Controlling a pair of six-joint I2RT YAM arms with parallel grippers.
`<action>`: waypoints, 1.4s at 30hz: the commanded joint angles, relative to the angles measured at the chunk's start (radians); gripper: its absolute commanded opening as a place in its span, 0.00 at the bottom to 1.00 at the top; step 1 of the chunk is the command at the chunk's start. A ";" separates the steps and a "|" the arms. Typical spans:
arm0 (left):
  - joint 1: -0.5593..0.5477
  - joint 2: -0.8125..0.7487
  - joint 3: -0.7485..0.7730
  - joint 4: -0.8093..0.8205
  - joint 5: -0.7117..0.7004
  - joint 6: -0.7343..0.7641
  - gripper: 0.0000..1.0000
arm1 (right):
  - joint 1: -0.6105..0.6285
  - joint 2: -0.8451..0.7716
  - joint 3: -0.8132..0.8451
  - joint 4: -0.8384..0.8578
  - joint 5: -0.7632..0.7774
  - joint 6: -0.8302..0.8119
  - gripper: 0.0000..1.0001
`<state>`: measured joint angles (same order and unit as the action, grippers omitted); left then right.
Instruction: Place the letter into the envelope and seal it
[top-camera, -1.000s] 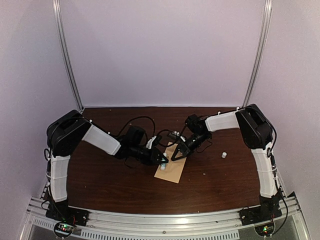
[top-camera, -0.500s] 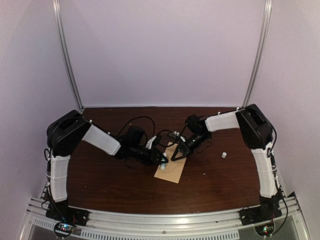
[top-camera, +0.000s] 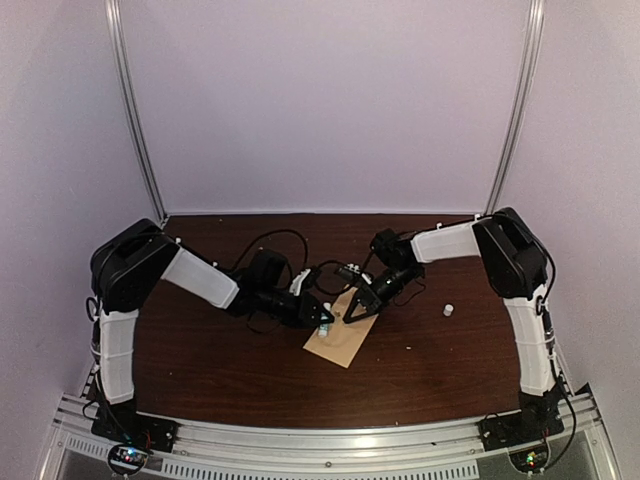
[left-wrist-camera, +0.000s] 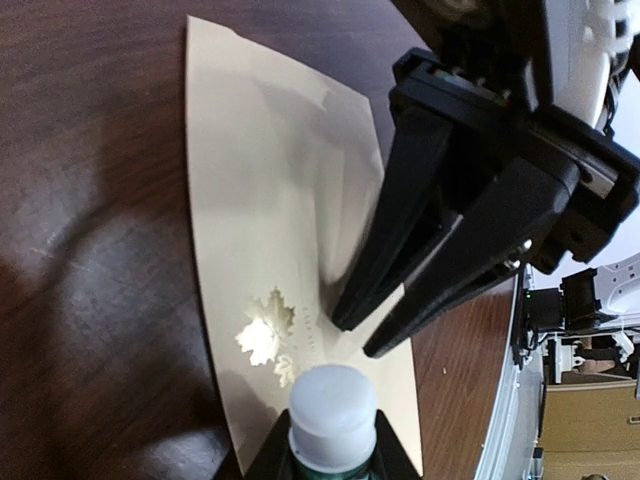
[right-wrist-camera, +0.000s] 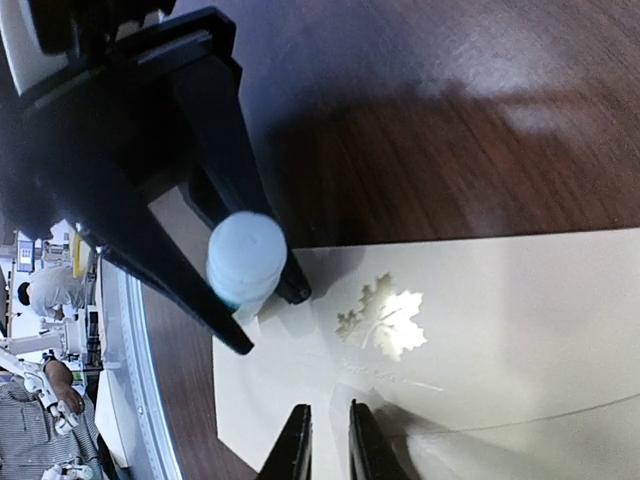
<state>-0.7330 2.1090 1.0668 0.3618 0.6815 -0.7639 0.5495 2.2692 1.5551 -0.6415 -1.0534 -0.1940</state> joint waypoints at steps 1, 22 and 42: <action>0.019 -0.091 0.004 -0.009 -0.010 0.077 0.00 | 0.003 -0.125 0.034 -0.116 -0.032 -0.079 0.16; -0.146 -0.421 0.076 -0.163 -0.031 0.412 0.00 | -0.039 -0.628 -0.101 -0.077 -0.088 -0.154 0.61; -0.152 -0.411 0.088 -0.118 -0.034 0.388 0.00 | 0.041 -0.559 -0.108 -0.042 -0.116 -0.097 0.58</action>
<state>-0.8890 1.7054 1.1244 0.1791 0.6544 -0.3729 0.5880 1.7058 1.4403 -0.6910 -1.1481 -0.3000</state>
